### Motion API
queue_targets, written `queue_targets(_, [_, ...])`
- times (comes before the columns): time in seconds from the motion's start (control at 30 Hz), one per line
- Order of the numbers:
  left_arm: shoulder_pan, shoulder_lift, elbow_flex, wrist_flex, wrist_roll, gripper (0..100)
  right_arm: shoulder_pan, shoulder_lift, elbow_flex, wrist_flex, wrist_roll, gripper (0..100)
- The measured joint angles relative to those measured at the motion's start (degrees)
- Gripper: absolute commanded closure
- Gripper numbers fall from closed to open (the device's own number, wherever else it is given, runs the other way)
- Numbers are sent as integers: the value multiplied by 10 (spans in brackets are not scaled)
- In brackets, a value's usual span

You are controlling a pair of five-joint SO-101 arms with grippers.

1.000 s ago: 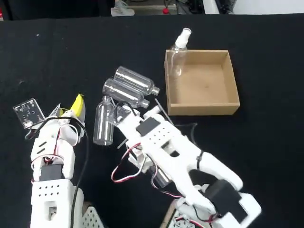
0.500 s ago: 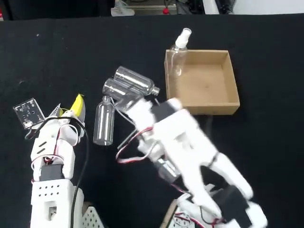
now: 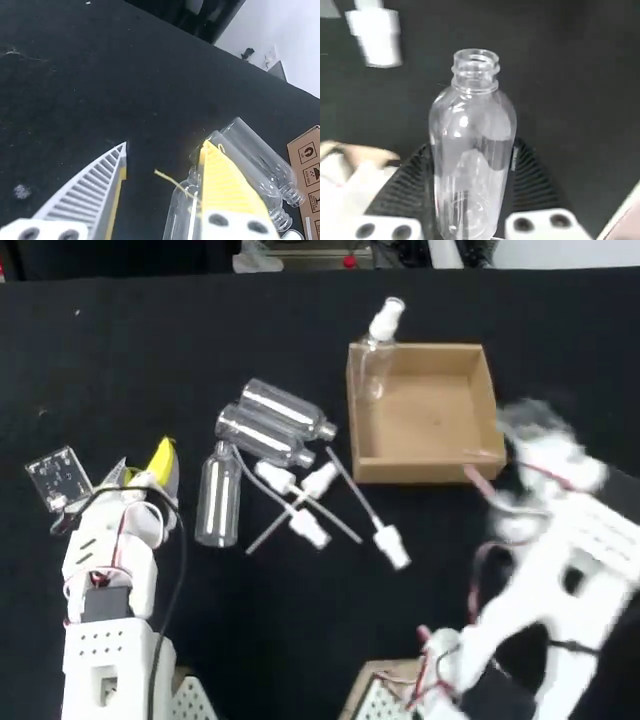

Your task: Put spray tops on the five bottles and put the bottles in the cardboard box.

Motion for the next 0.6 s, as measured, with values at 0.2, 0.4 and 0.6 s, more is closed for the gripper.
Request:
queue_targets(0.2, [4,0,0,0,0,770,151,131,40,-172,25,853])
queue_targets(0.4, [24,0,0,0,0,770,164,238,7,-160,25,717])
queue_targets(0.6, [24,0,0,0,0,770,164,267,-58,-121,25,731])
